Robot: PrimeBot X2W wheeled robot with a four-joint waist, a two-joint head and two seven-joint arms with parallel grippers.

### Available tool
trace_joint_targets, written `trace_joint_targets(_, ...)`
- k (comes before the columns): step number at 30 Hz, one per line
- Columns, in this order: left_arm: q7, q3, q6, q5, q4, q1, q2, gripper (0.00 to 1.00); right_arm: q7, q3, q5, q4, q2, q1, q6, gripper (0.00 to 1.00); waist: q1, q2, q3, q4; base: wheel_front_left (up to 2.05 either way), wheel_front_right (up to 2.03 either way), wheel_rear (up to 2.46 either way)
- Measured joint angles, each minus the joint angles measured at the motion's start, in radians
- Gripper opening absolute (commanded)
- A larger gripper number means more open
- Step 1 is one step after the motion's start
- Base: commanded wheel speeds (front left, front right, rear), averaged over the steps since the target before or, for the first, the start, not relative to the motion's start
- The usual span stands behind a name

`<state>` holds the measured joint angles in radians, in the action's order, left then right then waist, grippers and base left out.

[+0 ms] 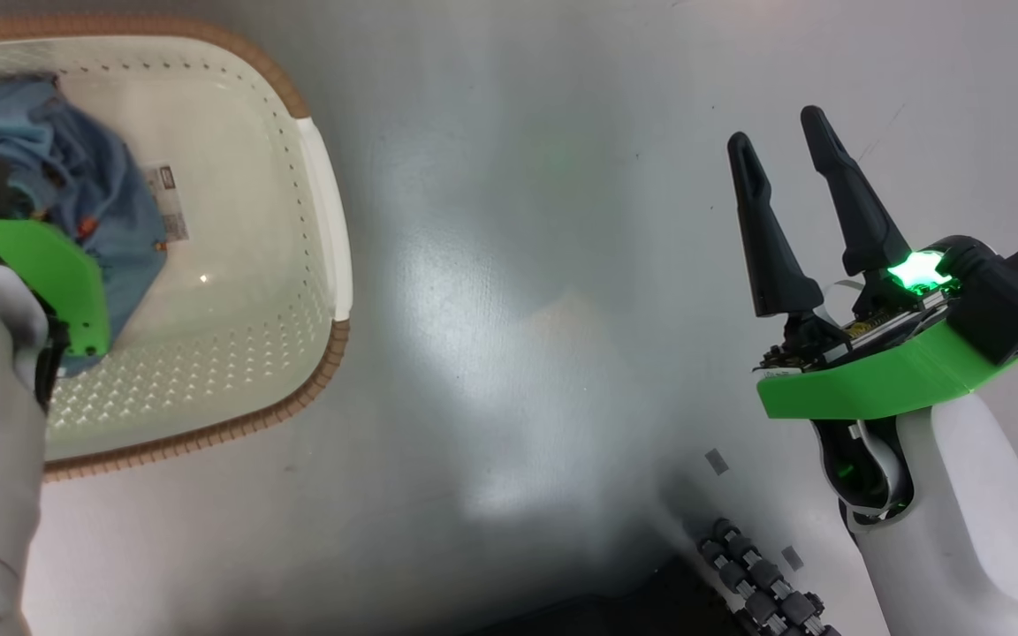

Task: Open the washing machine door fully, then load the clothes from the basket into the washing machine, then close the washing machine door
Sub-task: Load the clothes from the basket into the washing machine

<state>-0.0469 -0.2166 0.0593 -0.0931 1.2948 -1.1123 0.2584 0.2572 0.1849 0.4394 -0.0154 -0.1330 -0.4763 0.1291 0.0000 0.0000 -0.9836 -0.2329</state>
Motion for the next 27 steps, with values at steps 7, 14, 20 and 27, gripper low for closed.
trace_joint_targets(7, 0.081, -0.006, 0.017, -0.022, 0.0, 0.007, -0.012, 0.0, 0.0, 0.002, 0.0, -0.006, 0.002, 0.0, 0.0, 1.0, 0.0, 0.0001, 0.033, 0.005, 0.0, 0.0, 0.0)
trace_joint_targets(14, 0.18, -0.01, 0.043, -0.042, 0.0, 0.041, -0.026, 0.0, 0.0, 0.004, 0.0, -0.018, 0.002, 0.0, 0.0, 1.0, 0.0, 0.0, 0.081, 0.014, 0.0, 0.0, 0.0)
trace_joint_targets(20, 0.262, -0.011, 0.056, -0.072, -0.005, 0.094, -0.039, 0.0, 0.0, 0.005, 0.002, -0.026, 0.002, 0.0, 0.0, 1.0, 0.0, 0.0, 0.134, 0.022, 0.0, 0.0, 0.0)
trace_joint_targets(27, 0.295, 0.001, 0.068, -0.125, -0.08, 0.158, -0.043, 0.0, 0.0, 0.004, 0.003, -0.036, -0.001, 0.006, 0.0, 1.0, 0.0, 0.0, 0.202, 0.042, 0.0, 0.0, 0.0)
